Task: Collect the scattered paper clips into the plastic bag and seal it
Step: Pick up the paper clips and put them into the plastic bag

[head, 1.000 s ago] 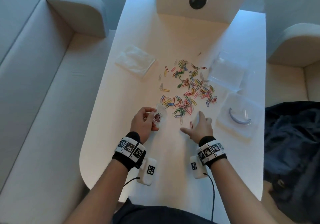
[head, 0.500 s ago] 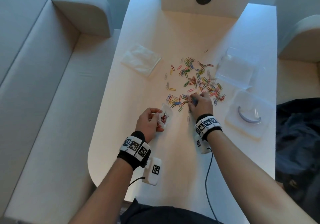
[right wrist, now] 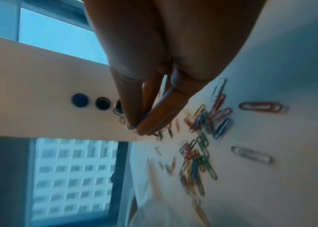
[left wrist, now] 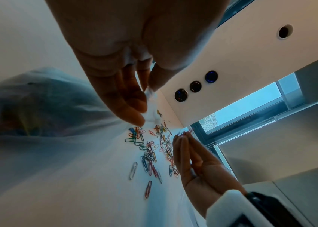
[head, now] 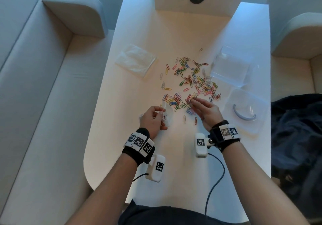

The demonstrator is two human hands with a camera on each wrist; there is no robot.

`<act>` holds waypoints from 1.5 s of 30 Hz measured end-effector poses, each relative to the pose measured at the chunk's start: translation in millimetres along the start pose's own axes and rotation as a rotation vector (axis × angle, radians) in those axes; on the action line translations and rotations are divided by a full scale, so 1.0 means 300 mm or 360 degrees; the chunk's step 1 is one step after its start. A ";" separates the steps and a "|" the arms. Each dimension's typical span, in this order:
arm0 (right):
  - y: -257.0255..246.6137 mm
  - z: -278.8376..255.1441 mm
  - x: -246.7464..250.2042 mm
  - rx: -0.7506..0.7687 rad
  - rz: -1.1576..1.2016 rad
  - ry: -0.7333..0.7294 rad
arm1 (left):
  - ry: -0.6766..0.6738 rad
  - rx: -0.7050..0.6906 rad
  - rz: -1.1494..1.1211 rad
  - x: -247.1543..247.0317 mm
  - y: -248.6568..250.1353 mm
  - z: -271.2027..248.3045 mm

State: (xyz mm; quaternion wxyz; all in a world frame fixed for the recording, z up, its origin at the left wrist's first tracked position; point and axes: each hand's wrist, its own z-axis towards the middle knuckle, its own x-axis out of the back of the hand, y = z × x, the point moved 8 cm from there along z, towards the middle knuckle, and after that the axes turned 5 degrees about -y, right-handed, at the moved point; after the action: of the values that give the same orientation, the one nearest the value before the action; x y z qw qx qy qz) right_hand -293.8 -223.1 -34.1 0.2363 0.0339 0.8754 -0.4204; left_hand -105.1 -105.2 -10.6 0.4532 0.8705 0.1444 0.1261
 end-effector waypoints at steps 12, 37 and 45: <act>-0.019 -0.054 -0.356 0.0626 -0.2448 -0.0449 | 0.0048 -0.0168 0.0098 -0.030 0.038 0.012; -0.285 0.794 -0.233 0.0075 -0.2813 0.0228 | 0.0300 -0.0326 -0.0206 0.275 0.077 0.098; -0.069 0.629 -0.358 0.0084 -0.3269 -0.0006 | 0.0245 -0.0301 -0.0209 0.228 0.078 0.102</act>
State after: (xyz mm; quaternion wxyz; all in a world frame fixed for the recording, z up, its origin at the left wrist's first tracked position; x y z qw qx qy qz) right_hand -131.1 -363.3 -72.6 -0.2370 -0.7270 0.4719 -0.4390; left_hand -27.8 -116.0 -2.3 0.5281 0.8004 0.2230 0.1756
